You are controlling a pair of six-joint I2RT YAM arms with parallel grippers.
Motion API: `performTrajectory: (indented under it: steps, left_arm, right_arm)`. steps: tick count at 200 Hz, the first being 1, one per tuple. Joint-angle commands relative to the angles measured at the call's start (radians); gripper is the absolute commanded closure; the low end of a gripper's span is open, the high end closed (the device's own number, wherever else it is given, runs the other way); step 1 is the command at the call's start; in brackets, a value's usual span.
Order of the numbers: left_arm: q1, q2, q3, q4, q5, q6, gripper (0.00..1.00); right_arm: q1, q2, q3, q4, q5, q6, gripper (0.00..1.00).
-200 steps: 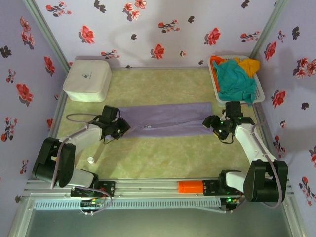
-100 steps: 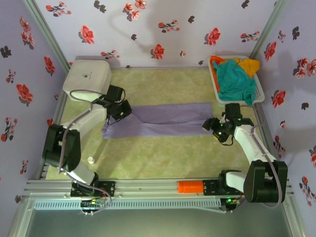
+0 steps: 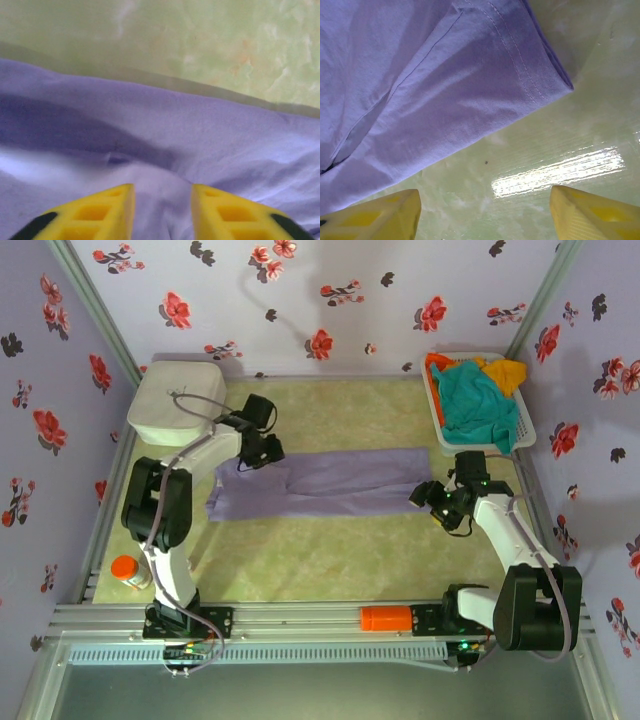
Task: Fold and stack the t-shirts
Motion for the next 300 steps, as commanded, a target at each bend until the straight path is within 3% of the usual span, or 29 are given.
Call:
performTrajectory:
  steps: [1, 35, 76, 129, 184, 236, 300]
  left_arm:
    - [-0.018, 0.032, 0.04, -0.094, -0.044, 0.039, 0.56]
    - [-0.021, -0.056, -0.015, -0.11, -0.076, 0.028, 0.53]
    - [-0.031, -0.257, -0.206, -0.034, -0.08, -0.03, 0.52]
    - [-0.04, -0.517, -0.532, 0.025, -0.089, -0.116, 0.53]
    - [-0.057, -0.751, -0.738, 0.032, -0.096, -0.213, 0.53]
    - [-0.068, -0.712, -0.775, 0.079, -0.095, -0.223, 0.53]
    - [-0.068, -0.467, -0.673, 0.173, -0.093, -0.166, 0.53]
  right_arm:
    - [0.0, 0.004, 0.001, -0.008, 0.009, -0.017, 0.31]
    - [0.002, 0.001, 0.031, -0.017, 0.022, -0.025, 0.31]
    - [0.039, 0.055, 0.123, -0.022, 0.051, -0.036, 0.31]
    - [0.164, 0.259, 0.331, -0.037, 0.163, -0.101, 0.31]
    - [0.227, 0.462, 0.493, 0.017, 0.302, -0.154, 0.33]
    - [0.262, 0.692, 0.668, 0.006, 0.357, -0.153, 0.41]
    - [0.291, 0.836, 0.742, -0.038, 0.426, -0.138, 0.48]
